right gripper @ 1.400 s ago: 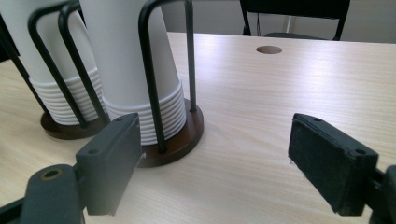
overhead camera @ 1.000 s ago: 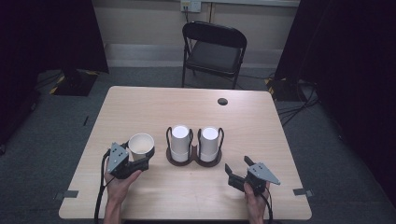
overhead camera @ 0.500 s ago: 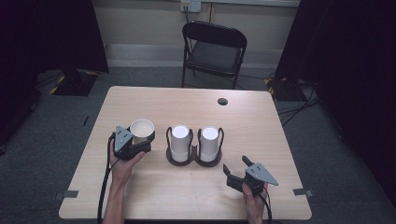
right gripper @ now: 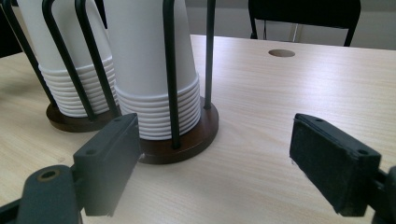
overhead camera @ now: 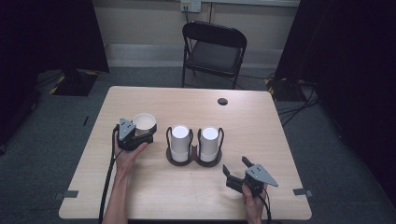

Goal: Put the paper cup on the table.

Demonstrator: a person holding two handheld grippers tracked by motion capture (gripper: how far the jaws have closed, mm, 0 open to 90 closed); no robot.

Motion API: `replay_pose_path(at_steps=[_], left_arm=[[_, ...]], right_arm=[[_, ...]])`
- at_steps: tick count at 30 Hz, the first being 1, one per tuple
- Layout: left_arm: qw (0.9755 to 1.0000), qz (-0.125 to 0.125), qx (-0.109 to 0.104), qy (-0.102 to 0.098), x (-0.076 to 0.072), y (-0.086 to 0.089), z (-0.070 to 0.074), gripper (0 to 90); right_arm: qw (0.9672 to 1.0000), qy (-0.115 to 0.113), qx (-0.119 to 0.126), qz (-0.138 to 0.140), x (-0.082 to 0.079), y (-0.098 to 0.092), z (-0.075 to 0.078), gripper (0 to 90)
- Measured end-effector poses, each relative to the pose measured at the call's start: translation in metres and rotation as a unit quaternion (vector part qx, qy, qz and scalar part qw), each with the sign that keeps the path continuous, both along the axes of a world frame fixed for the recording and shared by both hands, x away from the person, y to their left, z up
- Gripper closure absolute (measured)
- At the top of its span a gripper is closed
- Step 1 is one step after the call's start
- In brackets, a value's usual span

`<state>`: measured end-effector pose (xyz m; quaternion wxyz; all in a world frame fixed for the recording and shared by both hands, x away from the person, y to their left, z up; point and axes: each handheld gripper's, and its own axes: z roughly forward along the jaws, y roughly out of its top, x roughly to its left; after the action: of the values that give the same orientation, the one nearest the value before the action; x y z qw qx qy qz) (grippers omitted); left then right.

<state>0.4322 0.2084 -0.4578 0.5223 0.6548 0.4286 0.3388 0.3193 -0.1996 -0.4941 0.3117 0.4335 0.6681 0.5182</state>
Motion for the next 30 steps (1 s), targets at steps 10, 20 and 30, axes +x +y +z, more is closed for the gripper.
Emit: replay_pose_path(at_steps=[10, 20, 30], left_arm=[[0.9993, 0.013, -0.018, 0.031, 0.017, -0.001, -0.018, 20.4], [0.9986, 0.011, -0.008, 0.052, 0.020, -0.002, -0.031, 20.1], [0.9981, 0.010, -0.003, 0.061, 0.019, 0.000, -0.034, 16.0]], right_arm=[[0.9999, 0.006, -0.007, 0.004, 0.001, 0.002, 0.000, 15.7], [0.9999, 0.007, -0.007, 0.005, 0.001, 0.002, 0.000, 15.7], [0.9999, 0.010, -0.005, 0.004, 0.002, 0.001, 0.000, 15.7]])
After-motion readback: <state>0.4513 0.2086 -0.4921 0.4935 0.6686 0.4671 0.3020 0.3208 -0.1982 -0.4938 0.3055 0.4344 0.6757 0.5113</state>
